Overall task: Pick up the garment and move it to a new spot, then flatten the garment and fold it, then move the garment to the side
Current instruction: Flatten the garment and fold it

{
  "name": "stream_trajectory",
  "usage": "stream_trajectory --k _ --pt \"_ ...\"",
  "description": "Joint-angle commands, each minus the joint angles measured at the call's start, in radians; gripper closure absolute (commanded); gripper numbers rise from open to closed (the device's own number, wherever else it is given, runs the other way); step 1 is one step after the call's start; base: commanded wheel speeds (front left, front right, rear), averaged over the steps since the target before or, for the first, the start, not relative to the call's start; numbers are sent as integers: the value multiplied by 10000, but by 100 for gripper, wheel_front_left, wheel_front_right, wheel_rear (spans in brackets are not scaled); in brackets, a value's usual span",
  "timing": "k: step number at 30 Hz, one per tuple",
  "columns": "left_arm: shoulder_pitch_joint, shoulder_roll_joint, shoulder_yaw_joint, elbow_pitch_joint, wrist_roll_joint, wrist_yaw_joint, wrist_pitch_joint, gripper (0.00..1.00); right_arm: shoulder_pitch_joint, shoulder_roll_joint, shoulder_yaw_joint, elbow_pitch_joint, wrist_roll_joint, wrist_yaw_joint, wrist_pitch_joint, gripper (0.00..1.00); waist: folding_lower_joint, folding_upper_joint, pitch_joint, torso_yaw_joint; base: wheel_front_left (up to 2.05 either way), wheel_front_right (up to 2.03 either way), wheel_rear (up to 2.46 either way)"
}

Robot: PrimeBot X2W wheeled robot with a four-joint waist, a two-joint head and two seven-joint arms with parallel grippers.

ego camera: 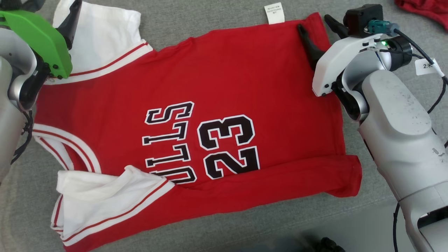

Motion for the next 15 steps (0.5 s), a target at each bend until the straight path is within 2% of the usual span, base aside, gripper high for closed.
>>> stream_trajectory --k 1,10,15 --pt "-254 117 -217 95 -167 -23 65 0 -189 28 133 213 106 -11 -116 0 -1 0 347 -405 0 0 0" --pt "-815 416 -1151 1143 -424 -22 -312 0 -771 177 1089 1254 755 -12 -500 0 -1 0 368 -411 0 0 0" --pt "-971 291 -1410 1585 -741 -22 -416 0 -949 158 1501 1562 1094 -11 -659 0 -1 0 338 -398 0 0 0"
